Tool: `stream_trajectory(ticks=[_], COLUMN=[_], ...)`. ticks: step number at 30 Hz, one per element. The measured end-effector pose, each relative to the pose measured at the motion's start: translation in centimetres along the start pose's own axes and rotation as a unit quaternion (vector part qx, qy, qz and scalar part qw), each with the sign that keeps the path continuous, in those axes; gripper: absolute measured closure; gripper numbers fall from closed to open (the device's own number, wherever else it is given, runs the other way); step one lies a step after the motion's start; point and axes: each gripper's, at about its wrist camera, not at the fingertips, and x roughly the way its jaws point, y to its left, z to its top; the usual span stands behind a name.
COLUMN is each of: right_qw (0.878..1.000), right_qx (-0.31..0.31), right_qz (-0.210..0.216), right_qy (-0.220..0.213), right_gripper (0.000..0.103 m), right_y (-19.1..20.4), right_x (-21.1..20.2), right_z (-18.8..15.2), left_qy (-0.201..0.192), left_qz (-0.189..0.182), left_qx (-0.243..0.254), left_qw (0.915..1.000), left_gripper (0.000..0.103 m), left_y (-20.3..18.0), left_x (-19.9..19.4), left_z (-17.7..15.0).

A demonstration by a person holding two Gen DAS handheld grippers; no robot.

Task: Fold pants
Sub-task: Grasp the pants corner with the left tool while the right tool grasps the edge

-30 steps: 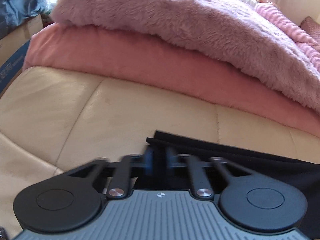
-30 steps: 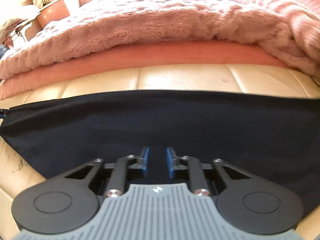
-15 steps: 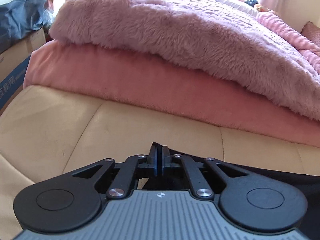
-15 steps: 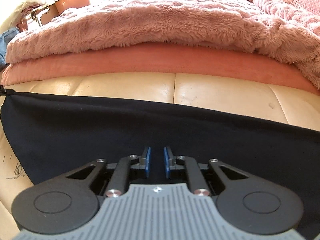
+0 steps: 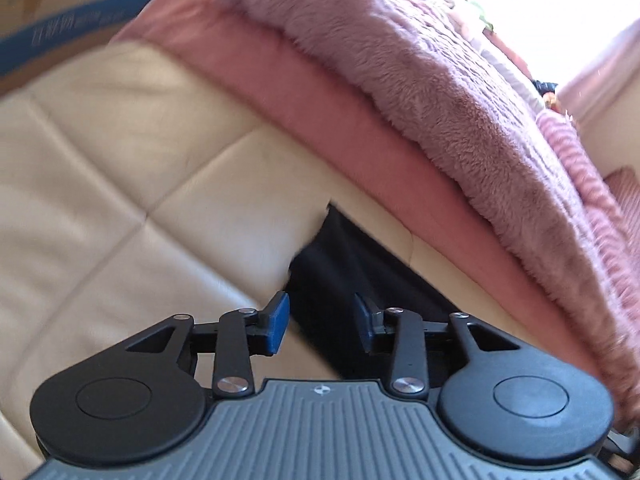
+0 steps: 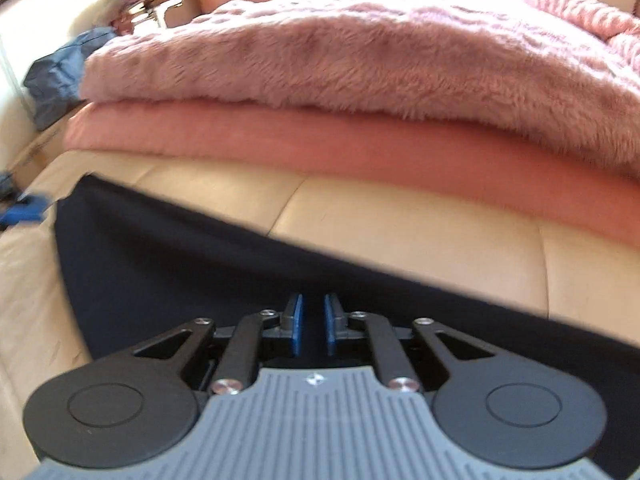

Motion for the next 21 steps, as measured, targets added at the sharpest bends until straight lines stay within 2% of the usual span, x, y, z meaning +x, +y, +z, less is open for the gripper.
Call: stream_trajectory(ticks=[3,7,10,13,15,16,17,19,21], right_qw=[1.0,0.999,0.999,0.999,0.998,0.998,0.997,0.996,0.994], right_qx=[0.017,0.001,0.011,0.017,0.011,0.009,0.008,0.015,0.026], right_qz=[-0.021,-0.043,-0.029,-0.036,-0.053,-0.064,-0.075,-0.091,-0.109], right_qy=[0.001,-0.007,-0.008,-0.011,-0.014,-0.013,-0.011,-0.006,0.005], right_gripper=[0.103,0.099,0.099,0.099,0.099,0.099,0.099,0.099,0.098], right_y=[-0.5,0.2,-0.1,-0.7,-1.1,-1.4,-1.8,-2.8,-3.9], right_x=[0.8,-0.6,-2.5,-5.0,-6.8,-7.6,-8.4,-9.7,-10.5], right_z=[1.3,1.3,-0.1,-2.4,-4.4,-5.3,-6.2,-7.8,-8.9], left_qy=[0.006,0.004,-0.008,-0.034,-0.055,-0.062,-0.068,-0.069,-0.067], left_qz=[-0.034,-0.086,-0.087,-0.077,-0.055,-0.042,-0.028,0.001,-0.005], left_qx=[-0.059,-0.141,-0.15,-0.137,-0.121,-0.107,-0.099,-0.096,-0.117], left_qw=[0.9977,0.9863,0.9849,0.9871,0.9897,0.9914,0.9924,0.993,0.9909], left_gripper=[0.06,0.059,0.059,0.059,0.057,0.059,0.078,0.095,0.097], left_y=[1.4,2.5,1.7,0.3,-0.8,-1.4,-1.8,-1.9,-1.4], left_x=[0.0,0.9,2.1,3.3,3.4,3.4,3.4,3.4,3.1], left_z=[-1.1,-2.5,-3.2,-3.8,-4.2,-4.3,-4.4,-4.4,-4.3])
